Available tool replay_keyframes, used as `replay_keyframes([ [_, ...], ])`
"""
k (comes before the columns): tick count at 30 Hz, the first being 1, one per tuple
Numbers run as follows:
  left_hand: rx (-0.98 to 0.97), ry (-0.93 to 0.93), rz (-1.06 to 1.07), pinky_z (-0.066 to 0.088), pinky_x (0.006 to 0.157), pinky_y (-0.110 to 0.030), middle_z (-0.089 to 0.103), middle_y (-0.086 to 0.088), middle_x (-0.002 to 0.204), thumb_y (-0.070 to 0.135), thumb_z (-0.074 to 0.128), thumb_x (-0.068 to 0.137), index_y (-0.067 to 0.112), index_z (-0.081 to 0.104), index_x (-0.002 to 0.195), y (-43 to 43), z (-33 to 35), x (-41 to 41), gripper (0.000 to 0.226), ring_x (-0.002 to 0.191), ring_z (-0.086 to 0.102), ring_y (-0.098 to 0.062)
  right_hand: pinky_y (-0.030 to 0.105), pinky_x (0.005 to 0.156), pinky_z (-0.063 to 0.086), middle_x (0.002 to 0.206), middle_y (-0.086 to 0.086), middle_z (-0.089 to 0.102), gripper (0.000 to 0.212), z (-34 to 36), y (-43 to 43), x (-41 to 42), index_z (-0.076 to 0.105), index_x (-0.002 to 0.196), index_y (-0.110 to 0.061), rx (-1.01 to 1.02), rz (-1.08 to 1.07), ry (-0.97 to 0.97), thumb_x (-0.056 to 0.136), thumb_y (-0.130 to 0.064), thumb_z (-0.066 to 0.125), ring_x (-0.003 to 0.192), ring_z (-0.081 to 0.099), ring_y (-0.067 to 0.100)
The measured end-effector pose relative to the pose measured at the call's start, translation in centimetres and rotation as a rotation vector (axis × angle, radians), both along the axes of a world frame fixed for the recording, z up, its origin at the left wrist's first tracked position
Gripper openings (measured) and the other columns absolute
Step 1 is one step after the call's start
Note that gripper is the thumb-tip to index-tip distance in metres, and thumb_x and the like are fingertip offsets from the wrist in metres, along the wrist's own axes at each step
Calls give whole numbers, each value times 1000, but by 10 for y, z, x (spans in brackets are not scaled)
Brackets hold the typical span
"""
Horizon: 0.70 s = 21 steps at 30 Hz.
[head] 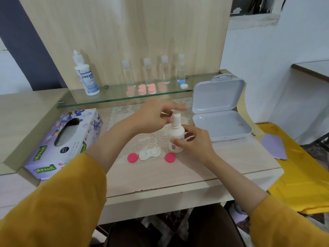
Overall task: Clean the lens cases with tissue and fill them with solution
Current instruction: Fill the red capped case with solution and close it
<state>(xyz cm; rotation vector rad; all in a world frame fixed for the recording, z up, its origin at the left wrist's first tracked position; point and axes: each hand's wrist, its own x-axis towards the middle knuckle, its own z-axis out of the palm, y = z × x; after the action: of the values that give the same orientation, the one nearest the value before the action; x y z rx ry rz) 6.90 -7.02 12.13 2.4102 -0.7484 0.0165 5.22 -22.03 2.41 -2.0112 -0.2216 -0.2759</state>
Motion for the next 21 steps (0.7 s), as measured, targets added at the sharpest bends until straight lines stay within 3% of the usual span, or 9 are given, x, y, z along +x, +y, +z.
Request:
replay_keyframes([
  [2,64,-31,6,44,78,-8,58,13,104,4,59,87,25,65,112,0,1,2,33,84,54,3,21,67,46,77,-17,62,32,0,0,0,69,100,-20,-1,1,-2,70,-22,78,67,55,-2],
  [5,161,-147,90,43,69,-21,62,3,94,25,63,85,15,64,97,-6,-2,3,15,76,53,-10,10,63,43,77,-25,59,34,-1,1,-1,67,101,-20,15,-6,-9,69,-23,79,67,55,-7],
  [8,267,-313,222,34,55,-27,54,-2,73,44,54,87,8,54,80,-14,-6,4,37,65,46,-17,18,69,45,83,-21,59,40,-5,2,-3,64,104,-20,33,-10,3,67,-21,80,76,55,-3],
  [10,214,-374,291,32,52,-29,49,-2,64,48,52,87,7,51,75,-16,-5,5,42,59,42,-17,19,72,46,88,-18,59,44,-7,2,-3,61,106,-20,63,-11,24,66,-18,80,80,55,0],
  [14,-108,-262,328,40,58,-22,53,5,65,37,65,82,12,57,78,0,-4,2,27,60,46,-7,21,77,49,94,-13,63,43,-13,3,-2,58,102,-20,141,-2,53,65,-14,81,90,60,8],
  [18,-139,-149,429,38,59,-7,61,3,75,23,72,77,14,65,86,38,-36,-12,14,66,52,-5,34,83,52,101,-7,65,46,-19,6,-3,59,106,-18,237,-11,75,65,-15,80,94,62,11],
  [21,-200,-69,570,40,60,-1,57,7,75,13,73,76,9,66,100,68,-68,-24,26,66,51,-1,31,83,52,104,-4,64,47,-19,8,-4,59,107,-17,248,-8,66,66,-14,80,96,61,11],
])
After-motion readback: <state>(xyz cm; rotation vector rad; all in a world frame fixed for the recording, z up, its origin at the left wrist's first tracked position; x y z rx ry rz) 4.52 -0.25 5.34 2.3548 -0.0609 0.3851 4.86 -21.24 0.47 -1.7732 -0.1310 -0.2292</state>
